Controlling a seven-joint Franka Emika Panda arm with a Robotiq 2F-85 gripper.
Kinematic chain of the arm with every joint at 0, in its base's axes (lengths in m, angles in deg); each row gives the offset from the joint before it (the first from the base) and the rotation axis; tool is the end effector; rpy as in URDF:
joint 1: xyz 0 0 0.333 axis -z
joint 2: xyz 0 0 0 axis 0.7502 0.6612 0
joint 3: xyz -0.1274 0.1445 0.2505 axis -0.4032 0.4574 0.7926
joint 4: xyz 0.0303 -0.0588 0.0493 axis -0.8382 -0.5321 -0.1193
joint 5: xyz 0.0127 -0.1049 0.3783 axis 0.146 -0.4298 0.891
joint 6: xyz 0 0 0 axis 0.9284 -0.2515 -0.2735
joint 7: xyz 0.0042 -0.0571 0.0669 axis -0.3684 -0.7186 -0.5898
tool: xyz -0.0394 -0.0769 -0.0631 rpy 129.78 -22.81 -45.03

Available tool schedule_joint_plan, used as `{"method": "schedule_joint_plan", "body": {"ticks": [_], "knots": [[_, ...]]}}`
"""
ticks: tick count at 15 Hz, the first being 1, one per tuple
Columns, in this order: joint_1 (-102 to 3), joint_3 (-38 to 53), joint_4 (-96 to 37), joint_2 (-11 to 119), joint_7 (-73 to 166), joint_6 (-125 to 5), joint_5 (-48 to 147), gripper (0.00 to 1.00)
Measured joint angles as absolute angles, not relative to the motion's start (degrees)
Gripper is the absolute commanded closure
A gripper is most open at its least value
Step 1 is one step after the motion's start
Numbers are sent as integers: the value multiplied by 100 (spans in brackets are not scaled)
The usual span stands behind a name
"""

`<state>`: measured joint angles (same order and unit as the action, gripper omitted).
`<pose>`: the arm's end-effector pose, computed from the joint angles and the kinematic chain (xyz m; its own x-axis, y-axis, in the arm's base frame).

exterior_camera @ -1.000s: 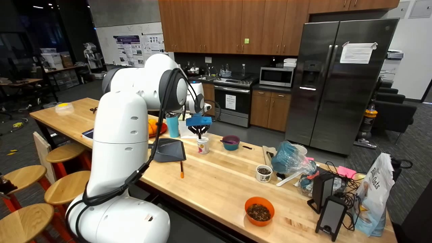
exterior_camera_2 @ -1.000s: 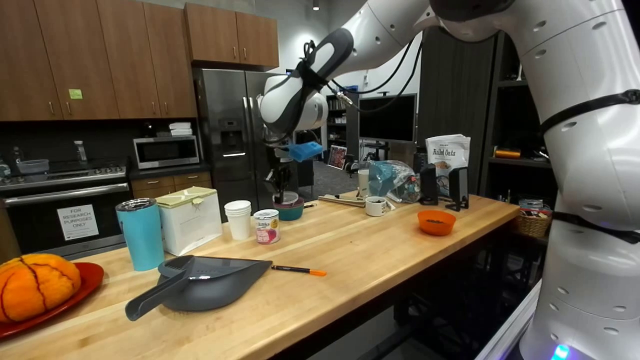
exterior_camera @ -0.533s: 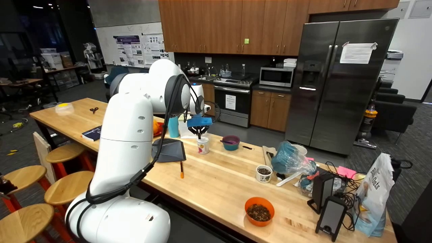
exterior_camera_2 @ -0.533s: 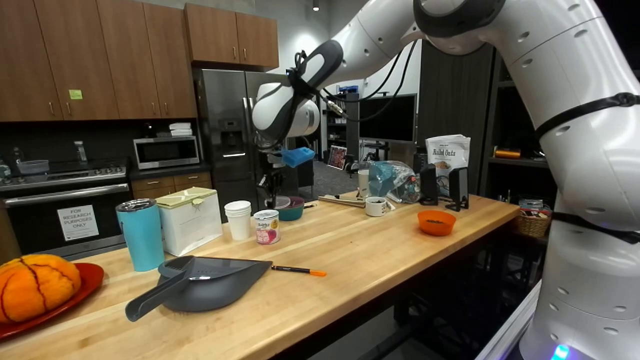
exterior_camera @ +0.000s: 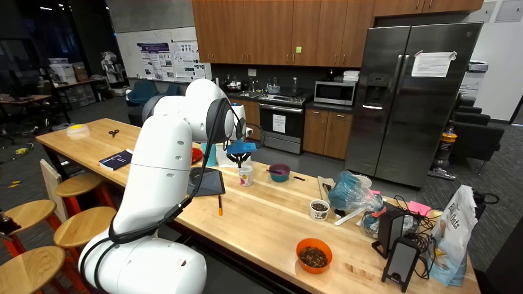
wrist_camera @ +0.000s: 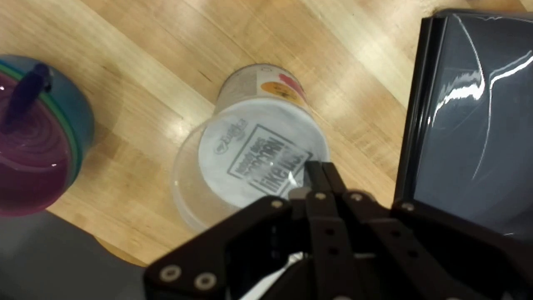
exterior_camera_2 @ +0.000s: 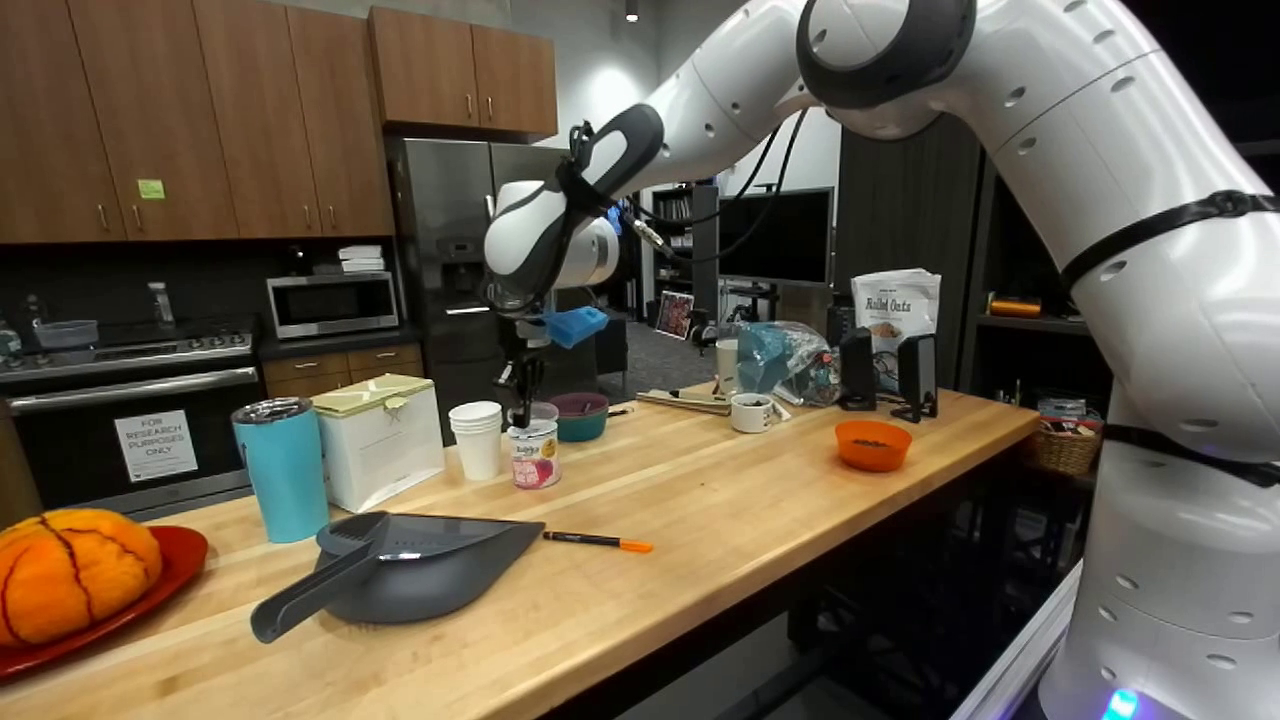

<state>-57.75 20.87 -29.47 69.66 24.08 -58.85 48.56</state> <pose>0.6714 0.2091 0.3170 0.7914 0.5906 0.1578 0.5963 -0.8026 0.0129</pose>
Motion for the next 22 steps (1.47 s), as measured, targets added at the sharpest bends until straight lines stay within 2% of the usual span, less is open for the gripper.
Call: {"method": "schedule_joint_plan", "body": {"ticks": [11,12,13,15,22], "knots": [[-5876,2085,-2479,7366,2393,-5883,4816,100],[-5876,2079,-2464,7380,2394,-5883,4816,73],[-5875,2074,-2449,7393,2394,-5879,4816,73],[-5875,2065,-2427,7409,2398,-5856,4815,63],[-5879,2060,-2357,7414,2418,-5737,4666,16]]}}
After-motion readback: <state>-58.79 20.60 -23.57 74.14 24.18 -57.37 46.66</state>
